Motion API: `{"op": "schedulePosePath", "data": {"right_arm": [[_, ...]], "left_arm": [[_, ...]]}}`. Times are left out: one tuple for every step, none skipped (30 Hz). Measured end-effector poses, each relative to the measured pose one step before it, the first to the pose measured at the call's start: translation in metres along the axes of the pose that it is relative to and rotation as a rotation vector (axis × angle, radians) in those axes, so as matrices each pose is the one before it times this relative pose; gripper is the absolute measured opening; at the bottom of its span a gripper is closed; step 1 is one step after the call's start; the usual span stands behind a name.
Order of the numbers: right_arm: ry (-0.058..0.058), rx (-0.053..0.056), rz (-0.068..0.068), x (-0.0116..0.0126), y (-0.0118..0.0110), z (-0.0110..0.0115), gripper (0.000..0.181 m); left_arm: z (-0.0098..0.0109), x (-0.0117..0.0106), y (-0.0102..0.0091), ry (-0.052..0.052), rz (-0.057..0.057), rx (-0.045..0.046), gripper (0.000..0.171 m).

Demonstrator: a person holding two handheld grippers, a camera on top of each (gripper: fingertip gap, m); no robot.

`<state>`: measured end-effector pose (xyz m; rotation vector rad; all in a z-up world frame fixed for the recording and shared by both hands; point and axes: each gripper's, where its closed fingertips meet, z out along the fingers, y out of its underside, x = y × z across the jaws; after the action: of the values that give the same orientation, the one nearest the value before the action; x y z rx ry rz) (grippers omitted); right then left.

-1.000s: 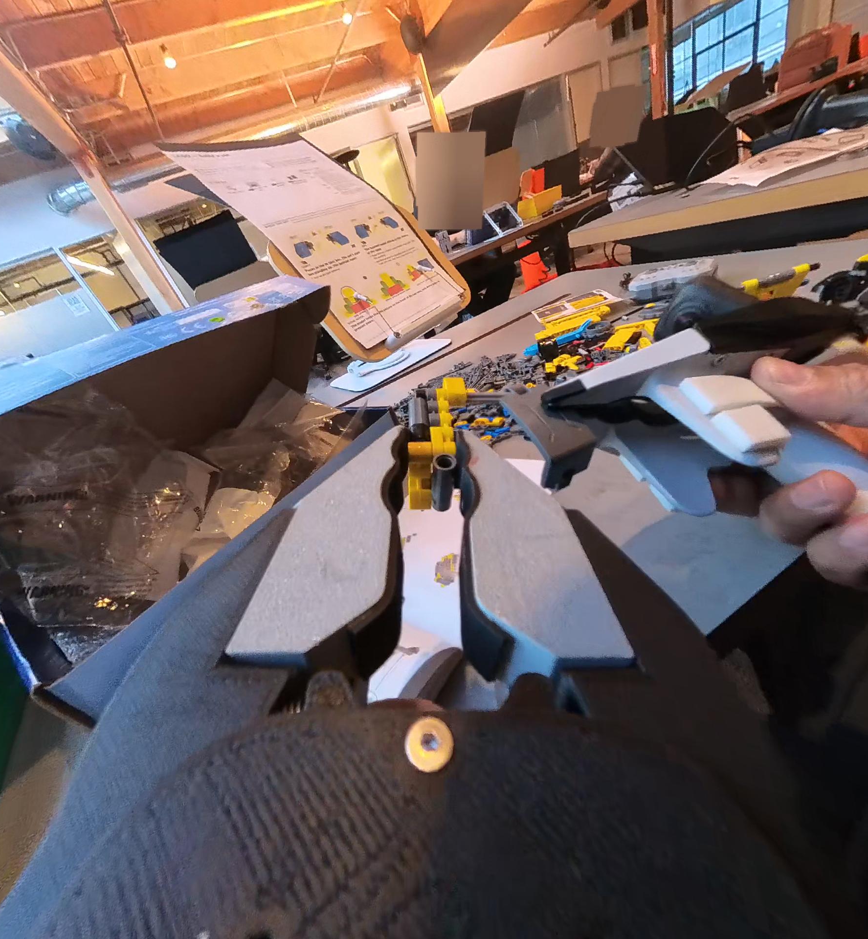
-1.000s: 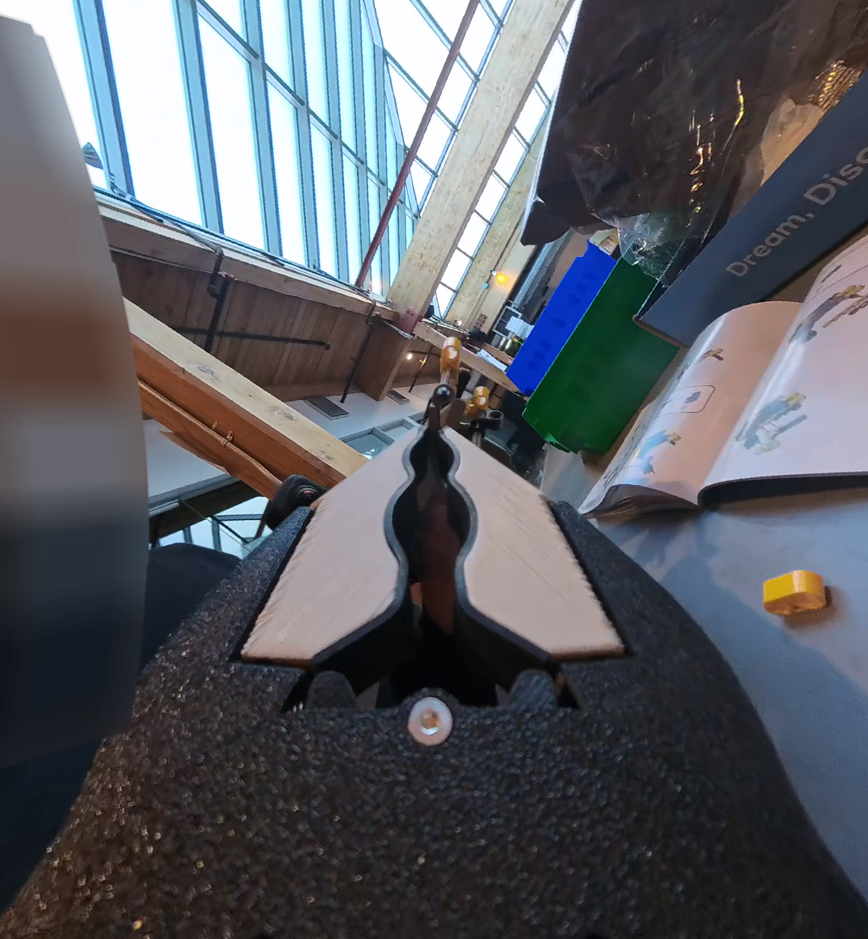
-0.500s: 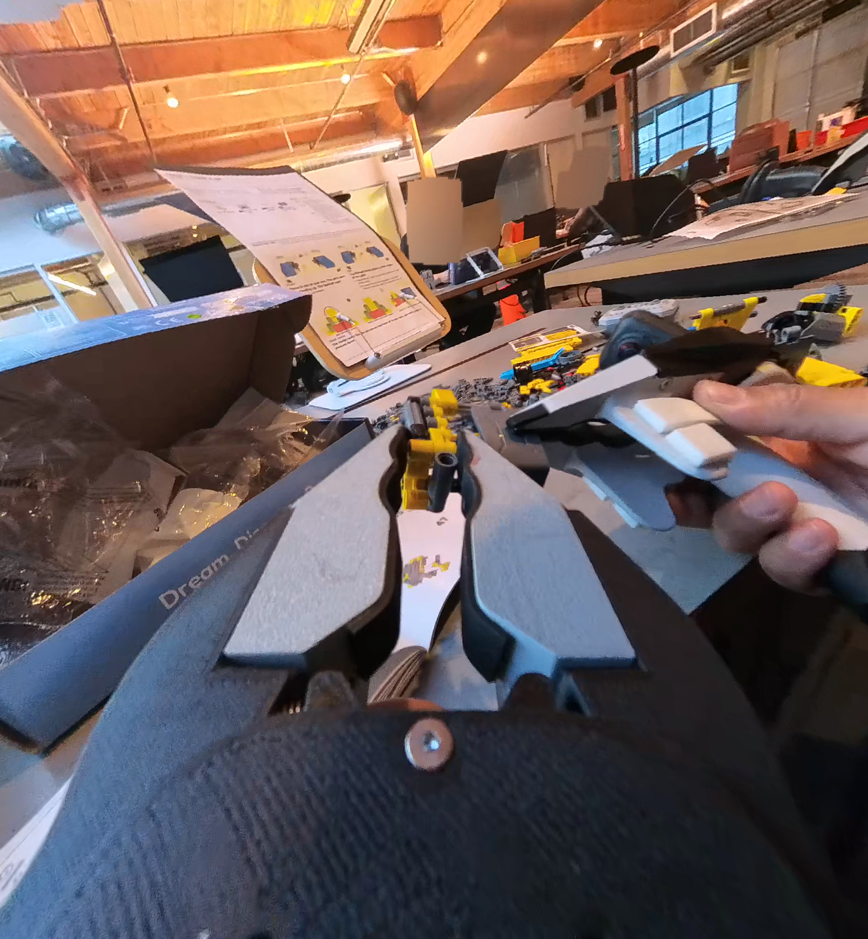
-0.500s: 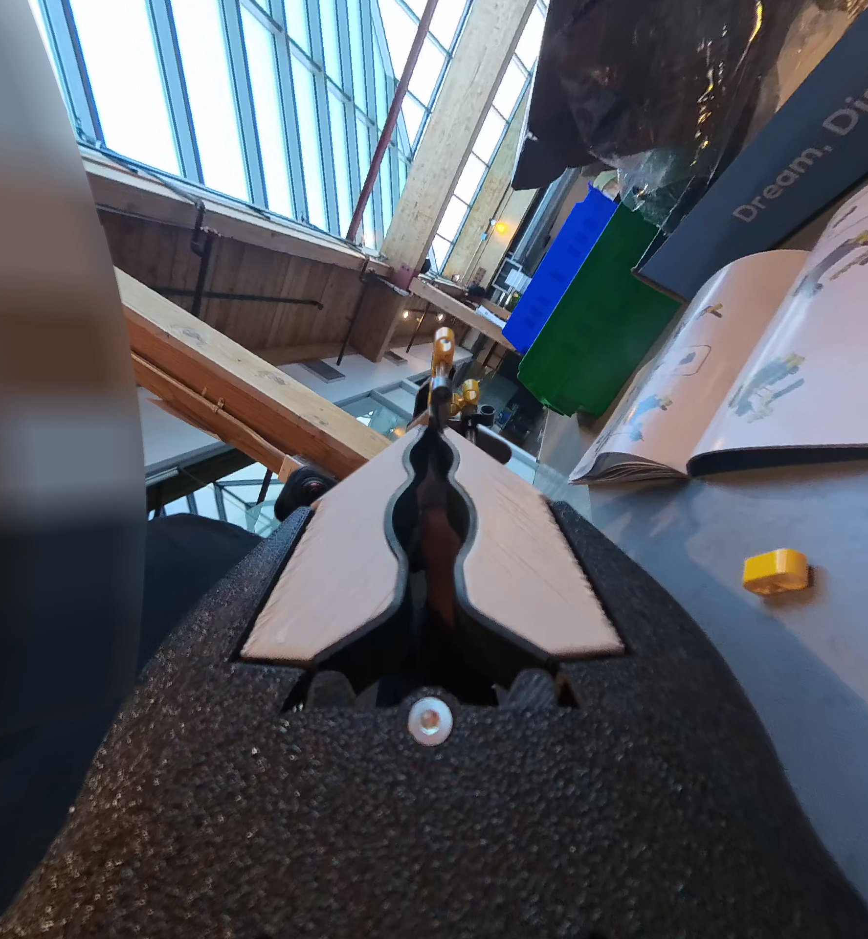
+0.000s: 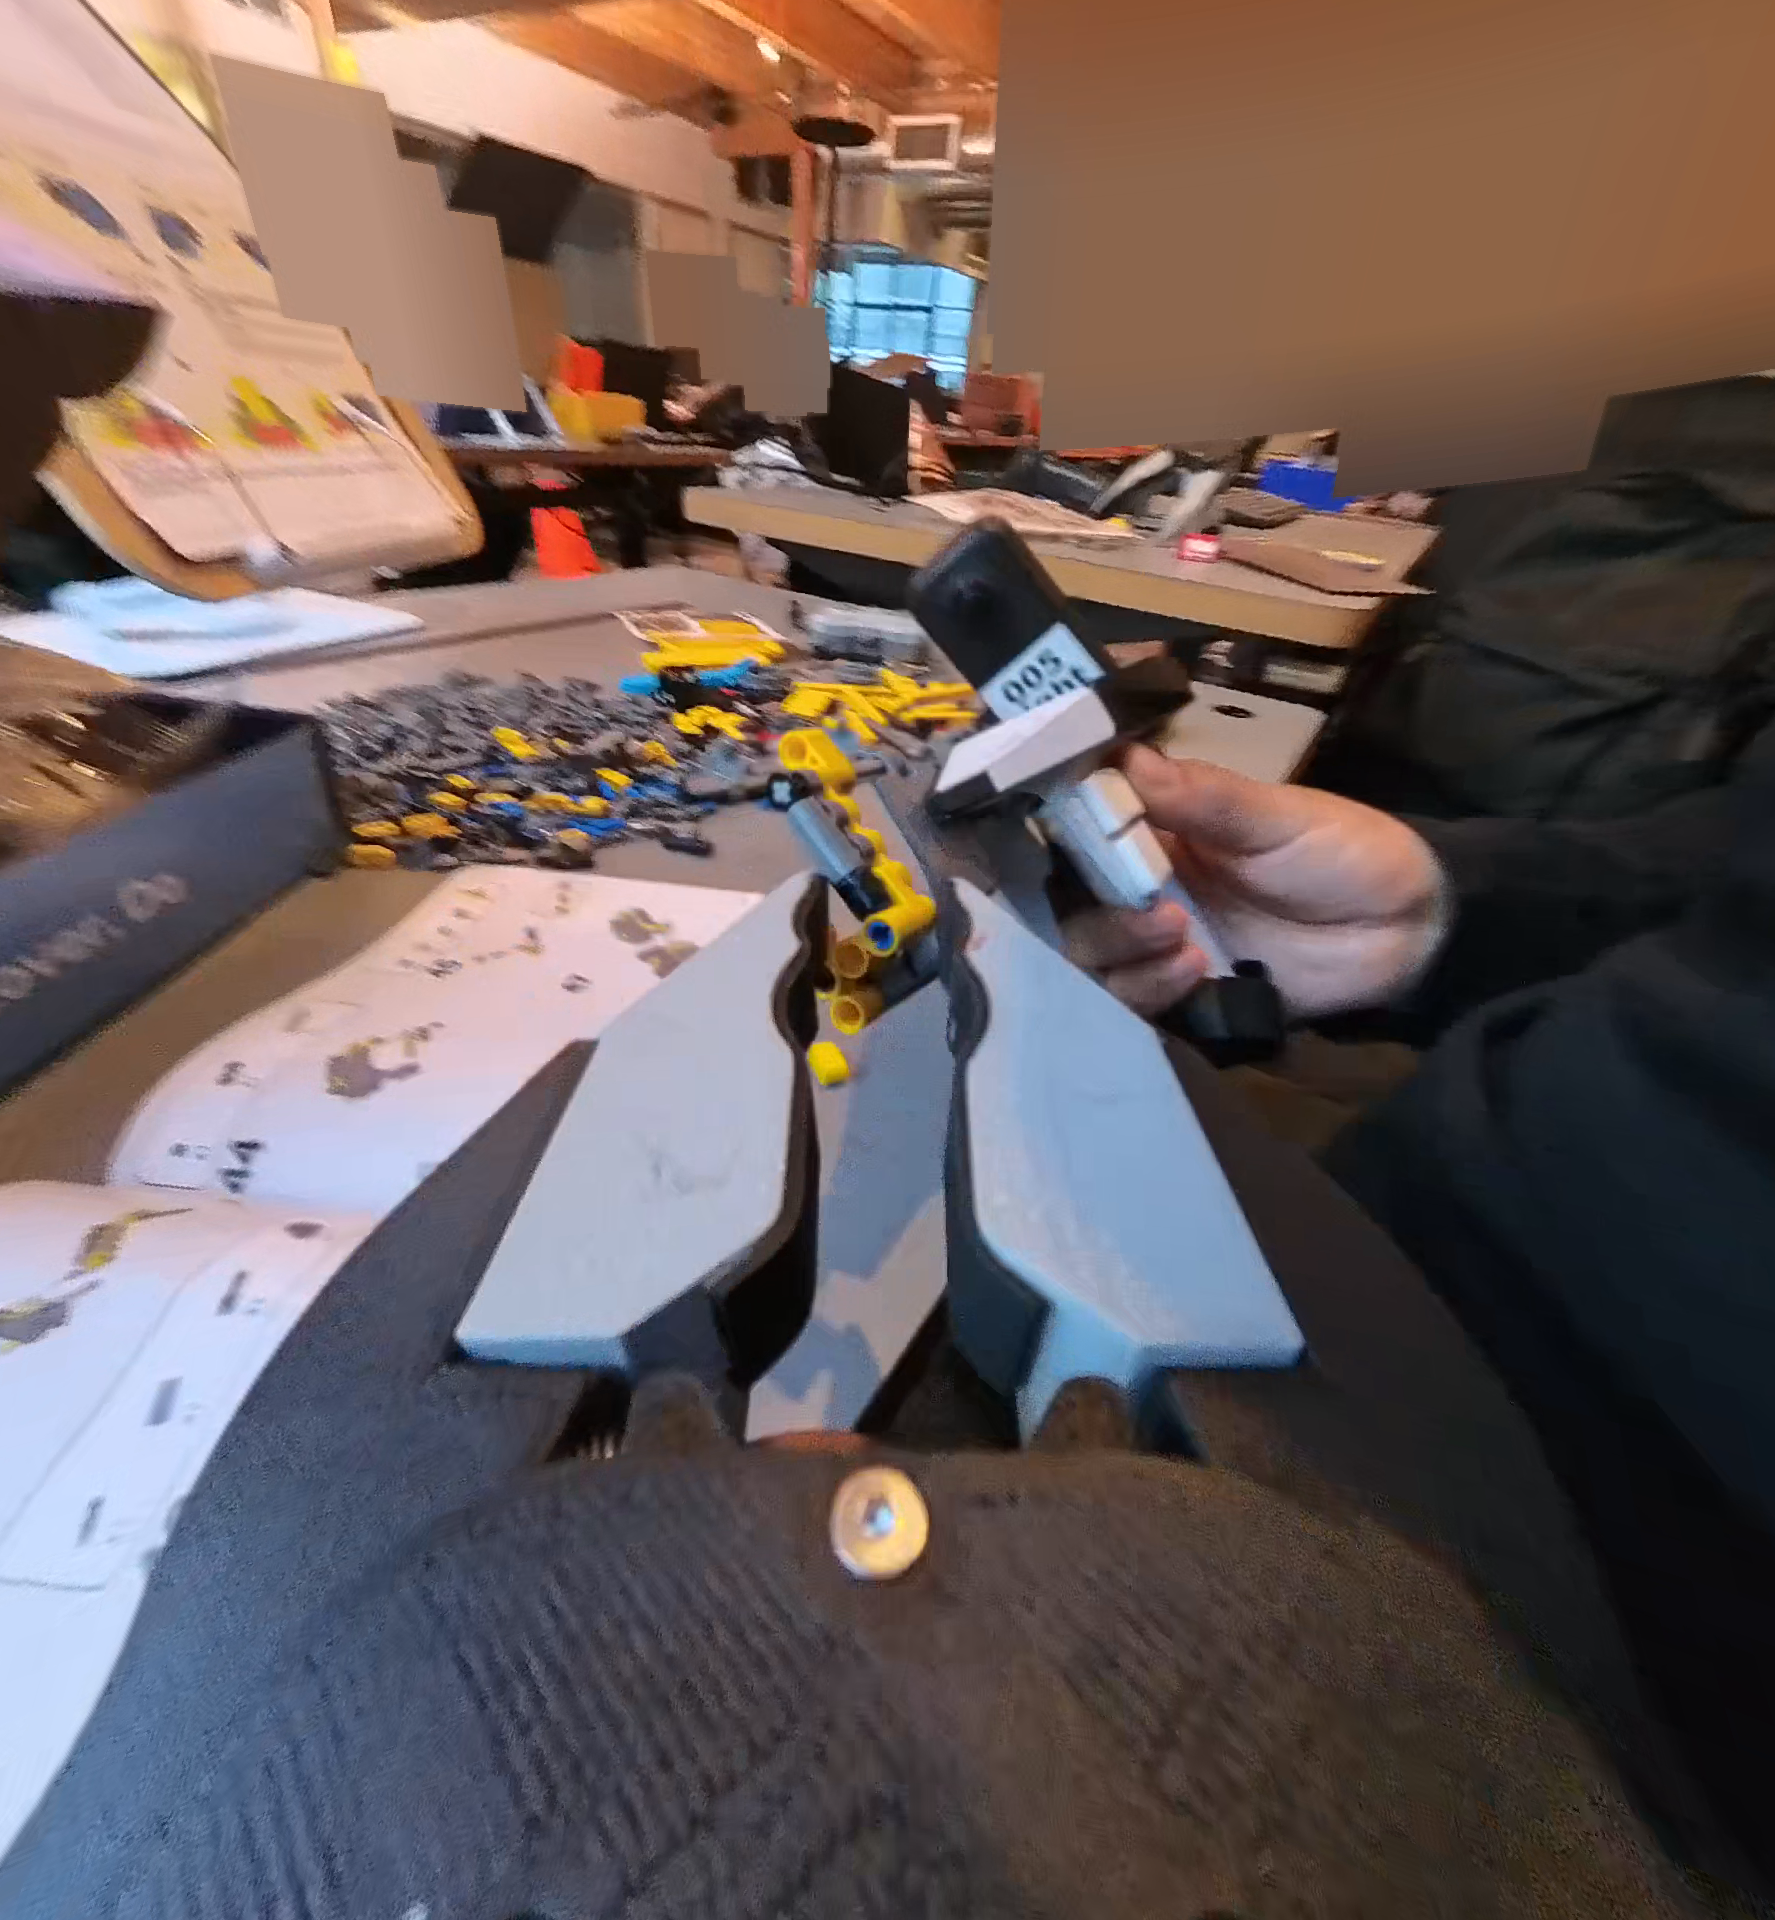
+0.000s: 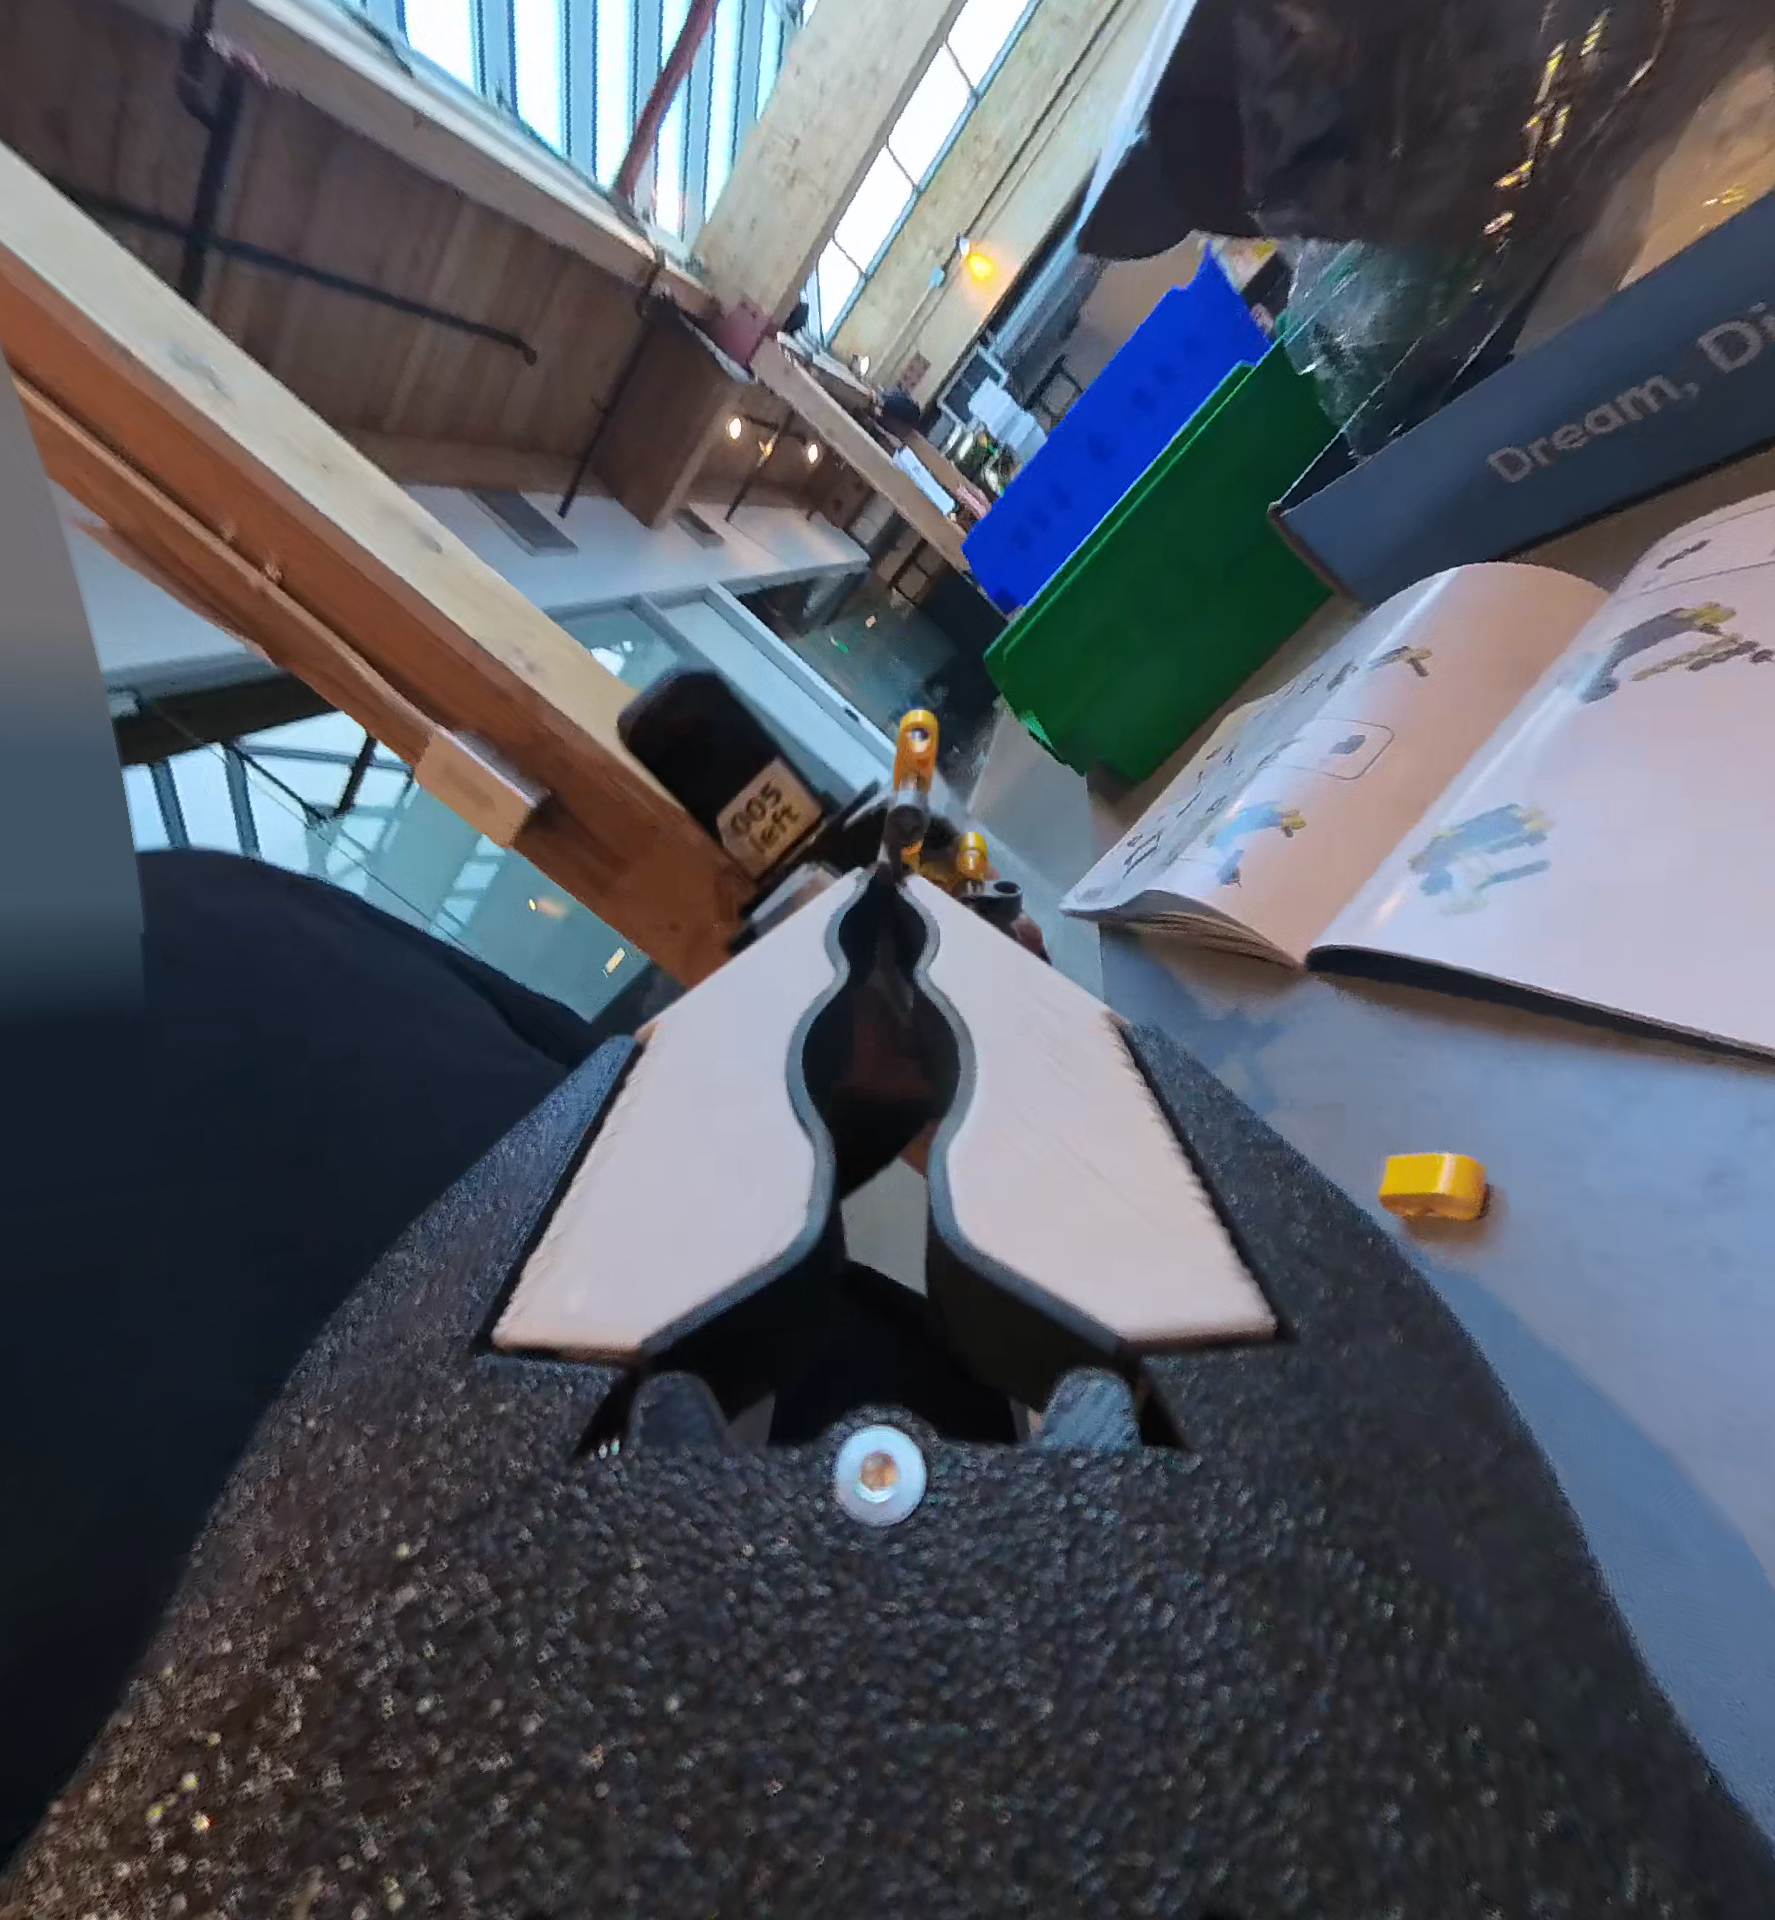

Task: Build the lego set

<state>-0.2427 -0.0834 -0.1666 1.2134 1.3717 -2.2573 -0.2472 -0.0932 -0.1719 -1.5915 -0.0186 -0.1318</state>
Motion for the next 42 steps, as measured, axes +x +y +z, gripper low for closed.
{"op": "schedulePosePath", "data": {"right_arm": [[0.0054, -0.0246, -0.0212, -0.0012, 0.00281, 0.00114, 0.0], [0.0046, -0.0178, -0.0197, -0.00121, 0.00168, 0.00073, 0.0], [-0.0027, -0.022, -0.0176, -0.00198, 0.00235, 0.00088, 0.0], [-0.0081, -0.0291, -0.0138, -0.0026, 0.0033, 0.00113, 0.0], [-0.0059, -0.0285, -0.0153, -0.00257, 0.00343, 0.00134, 0.0], [0.0, -0.0301, -0.0211, -0.00227, 0.00366, 0.00155, 0.0], [0.0077, -0.0313, -0.0259, -0.00172, 0.00378, 0.00168, 0.0], [0.0108, -0.0283, -0.0284, -0.00162, 0.00283, 0.00157, 0.001], [0.0082, -0.0257, -0.0307, -0.00182, 0.00205, 0.00119, 0.001], [0.0025, -0.0249, -0.0304, -0.00215, 0.00147, 0.00053, 0.001], [-0.0019, -0.0273, -0.0271, -0.00199, 0.00166, 0.00006, 0.001], [-0.0079, -0.0284, -0.0186, -0.00178, 0.00204, -0.00037, 0.001], [-0.0142, -0.0273, -0.005, -0.00181, 0.00208, -0.00043, 0.001], [-0.0181, -0.022, 0.005, -0.00177, 0.00144, -0.00046, 0.001], [-0.0198, -0.0165, 0.0068, -0.00185, 0.00118, -0.00022, 0.001], [-0.0183, -0.0128, 0.0069, -0.00163, 0.0009, -0.00023, 0.001], [-0.0156, -0.0103, 0.0079, -0.00124, 0.00063, -0.00049, 0.001], [-0.0101, -0.0085, 0.008, -0.00027, 0.00049, -0.00076, 0.001], [-0.0039, -0.0067, 0.0041, 0.00026, 0.00042, -0.00069, 0.001], [-0.0012, -0.0082, 0.0003, 0.00026, 0.00094, -0.00046, 0.001], [0.0024, -0.0061, -0.0011, 0.00063, 0.00082, -0.00038, 0.001], [0.0102, -0.0025, 0.001, 0.00211, 0.00047, -0.00074, 0.001], [0.0203, -0.001, 0.0041, 0.00422, 0.00064, -0.00108, 0.001], [0.0198, -0.0054, 0.0049, 0.00446, 0.0016, -0.00119, 0.001], [0.009, -0.0077, 0.0048, 0.0029, 0.00192, -0.00099, 0.001], [-0.0018, -0.0019, 0.0043, 0.0009, 0.00107, -0.00102, 0.002], [-0.0023, 0.0033, 0.0071, 0.00074, 0.00022, -0.00125, 0.001], [0.003, 0.0018, 0.0072, 0.00149, 0.00056, -0.00147, 0.001], [0.0007, -0.0002, 0.0064, 0.00107, 0.00113, -0.00115, 0.002], [-0.0064, 0.0003, 0.0104, 0.00002, 0.00137, -0.00098, 0.002], [-0.01, 0.0048, 0.0129, -0.00047, 0.00058, -0.00073, 0.003], [-0.0109, 0.0091, 0.0084, -0.00111, -0.00022, -0.00087, 0.007], [-0.014, 0.0101, -0.0052, -0.00275, -0.00067, -0.00091, 0.012], [-0.0114, 0.0108, -0.0228, -0.00424, -0.00139, -0.00089, 0.015], [-0.0086, 0.0127, -0.0439, -0.00591, -0.00249, -0.00101, 0.017], [-0.0056, 0.0094, -0.0572, -0.00727, -0.00284, -0.0007, 0.016], [0.0102, -0.004, -0.0592, -0.00539, -0.002, -0.00025, 0.016], [0.0266, -0.0211, -0.0583, -0.0026, -0.00028, 0.00006, 0.017], [0.0344, -0.0328, -0.057, -0.0013, 0.00117, 0.00036, 0.018], [0.0412, -0.039, -0.0553, 0.00007, 0.00179, 0.00046, 0.02], [0.0452, -0.0404, -0.0551, 0.00074, 0.00194, 0.00037, 0.023], [0.0451, -0.0367, -0.054, 0.00095, 0.00181, 0.0004, 0.024]], "left_arm": [[-0.00087, 0.0023, 0.00209, 0.0408, -0.0408, -0.0149, 0.019], [-0.00115, 0.00209, 0.00167, 0.0401, -0.0429, -0.0096, 0.019], [-0.0021, 0.00273, 0.00012, 0.0449, -0.0427, -0.00028, 0.018], [-0.00229, 0.00343, -0.00014, 0.0496, -0.0435, 0.003, 0.016], [-0.00189, 0.00452, 0.00128, 0.0578, -0.0513, -0.00687, 0.014], [-0.00185, 0.00398, 0.00209, 0.0537, -0.0533, -0.01267, 0.014], [-0.00159, 0.0026, 0.00227, 0.0388, -0.0417, -0.00998, 0.012], [-0.00153, 0.00118, 0.00177, 0.0198, -0.0204, -0.0063, 0.011], [-0.00112, 0.00126, 0.00138, 0.0101, 0.0032, -0.00186, 0.01], [-0.00035, 0.00195, 0.00157, 0.0072, 0.0147, -0.00385, 0.01], [0.00021, 0.0021, 0.00166, 0.0072, 0.0159, -0.00632, 0.01], [0.00045, 0.00271, 0.00139, 0.0114, 0.014, -0.00653, 0.009], [0.00074, 0.00272, 0.00128, 0.0157, 0.0084, -0.00571, 0.009], [0.00076, 0.00284, 0.00094, 0.02, 0.001, -0.00475, 0.009], [0.00069, 0.00257, 0.00037, 0.0199, -0.0027, -0.00293, 0.009], [0.00088, 0.00197, 0.00014, 0.0144, -0.0007, -0.00115, 0.009], [0.00088, 0.00164, 0.00019, 0.0107, -0.0002, -0.00152, 0.009], [0.00098, 0.00086, 0.00042, 0.0041, -0.0008, -0.00285, 0.01], [0.00062, -0.00039, 0.0005, -0.0053, 0.0029, -0.00264, 0.01], [0.00058, 0.00008, 0.00037, -0.0015, 0.0007, 0.00074, 0.01], [0.00059, -0.00042, 0.00099, -0.0007, -0.01, -0.00068, 0.01], [0.00043, -0.00227, 0.00156, -0.0075, -0.0243, -0.00342, 0.009], [0.00042, -0.00538, 0.00242, -0.0229, -0.037, -0.00716, 0.009], [0.00052, -0.0062, 0.00293, -0.0235, -0.0544, -0.00951, 0.007], [0.00116, -0.00278, 0.00246, -0.0011, -0.0643, -0.00792, 0.007], [0.00126, 0.00024, 0.00049, 0.0117, -0.0512, 0.0032, 0.007], [0.00104, 0.00009, -0.0006, 0.0017, -0.0299, 0.01021, 0.007], [0.00126, -0.00023, 0.00046, -0.0048, -0.0215, -0.00028, 0.007], [0.00113, -0.0002, 0.00095, -0.0061, -0.0161, -0.00789, 0.007], [0.00101, 0.00039, 0.00022, -0.0062, -0.0062, -0.00634, 0.007], [0.00065, 0.00093, -0.00041, -0.0083, 0.005, -0.00611, 0.007], [0.00079, 0.00219, -0.00098, -0.0074, 0.024, -0.00368, 0.007], [0.00063, 0.0042, -0.00132, -0.0024, 0.0448, -0.00211, 0.007], [0.00043, 0.00468, -0.0016, -0.0074, 0.0687, -0.00074, 0.007], [-0.00001, 0.00467, -0.00181, -0.0126, 0.092, 0.00202, 0.006], [-0.0003, 0.0056, -0.00195, -0.0072, 0.1002, 0.0057, 0.006], [-0.0006, 0.00448, -0.00132, -0.0088, 0.0896, 0.00258, 0.006], [-0.00077, 0.00255, -0.00073, -0.0137, 0.0724, -0.00149, 0.006], [-0.00091, 0.00191, 0.00031, -0.0093, 0.0562, -0.00396, 0.006], [-0.0009, 0.0011, 0.00046, -0.0074, 0.04, -0.00379, 0.006], [-0.00122, 0.00096, 0.00002, -0.0083, 0.0381, 0.00183, 0.006], [-0.00149, 0.00097, -0.00084, -0.0084, 0.0449, 0.00773, 0.006]]}}
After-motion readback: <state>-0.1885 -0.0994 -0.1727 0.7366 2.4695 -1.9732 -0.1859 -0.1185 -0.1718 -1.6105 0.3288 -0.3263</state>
